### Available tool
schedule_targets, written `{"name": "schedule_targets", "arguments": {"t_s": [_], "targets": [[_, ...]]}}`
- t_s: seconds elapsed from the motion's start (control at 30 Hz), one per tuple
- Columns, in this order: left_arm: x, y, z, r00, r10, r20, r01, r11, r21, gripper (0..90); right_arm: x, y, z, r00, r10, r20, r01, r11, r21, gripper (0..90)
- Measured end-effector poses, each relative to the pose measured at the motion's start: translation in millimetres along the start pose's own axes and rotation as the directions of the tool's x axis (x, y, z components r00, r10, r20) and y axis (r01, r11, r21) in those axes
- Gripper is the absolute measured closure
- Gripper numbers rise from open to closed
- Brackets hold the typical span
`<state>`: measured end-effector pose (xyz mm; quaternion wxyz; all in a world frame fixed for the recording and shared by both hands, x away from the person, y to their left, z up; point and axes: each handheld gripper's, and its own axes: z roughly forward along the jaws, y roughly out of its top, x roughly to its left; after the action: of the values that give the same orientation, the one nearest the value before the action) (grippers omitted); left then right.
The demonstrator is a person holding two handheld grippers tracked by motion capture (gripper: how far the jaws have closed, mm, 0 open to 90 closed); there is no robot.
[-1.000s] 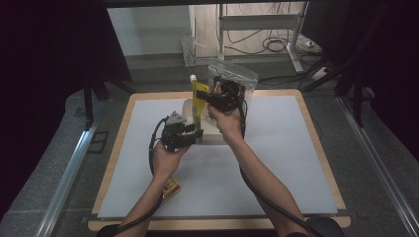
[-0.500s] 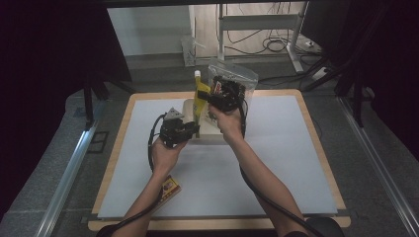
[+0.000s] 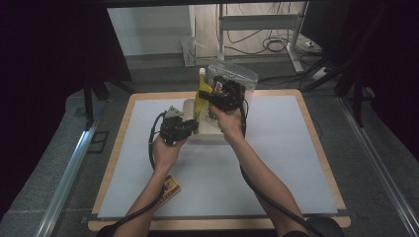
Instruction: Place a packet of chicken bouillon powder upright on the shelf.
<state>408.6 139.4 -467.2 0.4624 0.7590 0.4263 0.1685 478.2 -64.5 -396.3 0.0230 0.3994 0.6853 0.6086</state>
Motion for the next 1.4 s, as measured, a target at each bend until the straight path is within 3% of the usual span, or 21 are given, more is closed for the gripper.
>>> {"name": "schedule_targets", "arguments": {"t_s": [0.47, 0.77, 0.93, 1.1, 1.2, 1.37, 1.4], "targets": [[2.0, -5.4, 8.0, 0.9999, -0.006, -0.011, 0.006, 0.9998, 0.017, 70.8, -0.5, -3.6, 5.8, 0.9998, -0.014, 0.012, 0.014, 1.000, 0.026, 89.7], [1.2, -15.1, -2.1, 0.9991, 0.035, 0.023, -0.036, 0.9992, 0.020, 58.0, -1.5, -10.4, 13.4, 0.9978, -0.051, 0.041, 0.048, 0.997, 0.064, 89.6], [-3.3, -18.0, -11.6, 0.9968, 0.063, 0.049, -0.064, 0.9978, 0.019, 44.0, -2.5, -17.2, 18.1, 0.9965, -0.064, 0.054, 0.059, 0.995, 0.083, 89.5], [-5.5, -21.0, -16.7, 0.9953, 0.063, 0.074, -0.065, 0.9976, 0.022, 31.5, 3.2, -17.8, 18.0, 0.9865, -0.129, 0.101, 0.117, 0.986, 0.117, 89.3], [-4.7, -24.4, -20.0, 0.9937, 0.062, 0.093, -0.065, 0.9975, 0.028, 27.9, 4.9, -18.6, 17.7, 0.9842, -0.145, 0.101, 0.133, 0.984, 0.120, 89.0], [-3.9, -30.3, -26.3, 0.9928, 0.060, 0.103, -0.064, 0.9974, 0.034, 23.3, 6.8, -18.4, 15.3, 0.9828, -0.166, 0.081, 0.156, 0.981, 0.120, 76.8], [-3.0, -31.8, -29.8, 0.9918, 0.052, 0.117, -0.056, 0.9979, 0.033, 22.0, 7.6, -18.1, 13.5, 0.9796, -0.187, 0.074, 0.177, 0.977, 0.121, 69.0]]}}
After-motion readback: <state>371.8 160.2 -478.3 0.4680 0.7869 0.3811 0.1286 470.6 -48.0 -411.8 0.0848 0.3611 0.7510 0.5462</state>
